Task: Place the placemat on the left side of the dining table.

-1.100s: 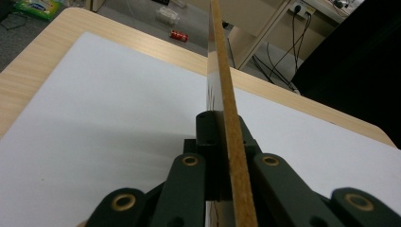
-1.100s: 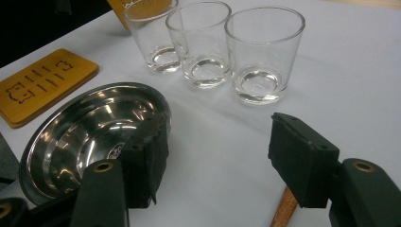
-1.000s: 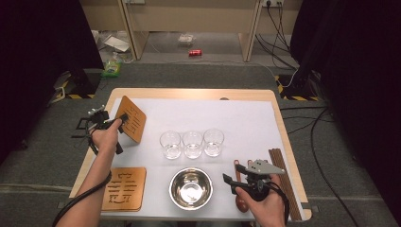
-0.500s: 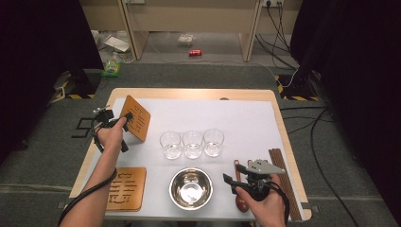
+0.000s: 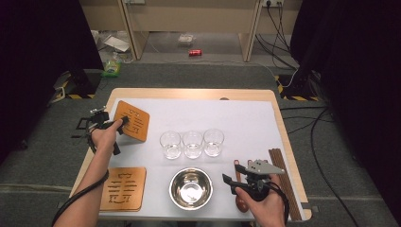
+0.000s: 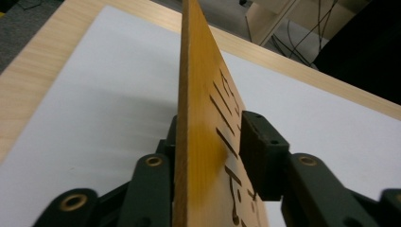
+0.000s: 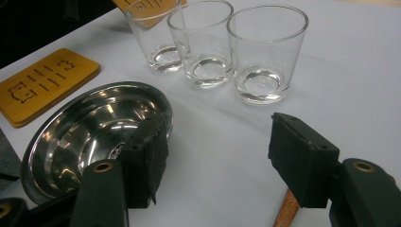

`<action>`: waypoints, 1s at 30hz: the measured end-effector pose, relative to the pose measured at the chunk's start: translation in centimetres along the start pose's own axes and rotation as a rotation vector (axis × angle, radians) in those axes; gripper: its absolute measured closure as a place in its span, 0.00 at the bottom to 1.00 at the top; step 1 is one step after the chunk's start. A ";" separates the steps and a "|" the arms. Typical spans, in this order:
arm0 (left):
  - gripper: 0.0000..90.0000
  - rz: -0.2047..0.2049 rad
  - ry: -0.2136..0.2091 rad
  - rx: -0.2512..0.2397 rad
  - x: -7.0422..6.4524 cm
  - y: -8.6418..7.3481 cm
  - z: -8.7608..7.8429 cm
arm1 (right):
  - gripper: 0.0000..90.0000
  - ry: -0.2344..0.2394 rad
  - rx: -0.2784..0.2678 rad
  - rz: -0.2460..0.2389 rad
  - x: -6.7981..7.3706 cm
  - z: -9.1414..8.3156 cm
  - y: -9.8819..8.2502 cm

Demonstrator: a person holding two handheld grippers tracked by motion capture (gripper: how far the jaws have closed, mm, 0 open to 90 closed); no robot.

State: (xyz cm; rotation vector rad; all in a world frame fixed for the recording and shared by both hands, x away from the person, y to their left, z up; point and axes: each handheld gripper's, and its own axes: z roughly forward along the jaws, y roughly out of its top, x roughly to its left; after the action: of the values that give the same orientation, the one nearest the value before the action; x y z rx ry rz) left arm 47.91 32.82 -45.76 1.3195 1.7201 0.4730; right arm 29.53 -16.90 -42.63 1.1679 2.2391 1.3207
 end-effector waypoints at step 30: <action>0.85 0.188 0.051 0.173 3.5 -4.1 -3.9 | 0.55 0.002 0.046 0.015 0.4 0.1 0.0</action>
State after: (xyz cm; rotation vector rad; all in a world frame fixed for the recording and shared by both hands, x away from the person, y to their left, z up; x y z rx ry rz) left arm 42.23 35.39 -48.14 1.6156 1.7175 0.4763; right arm 29.38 -16.51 -42.64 1.2019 2.2785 1.2828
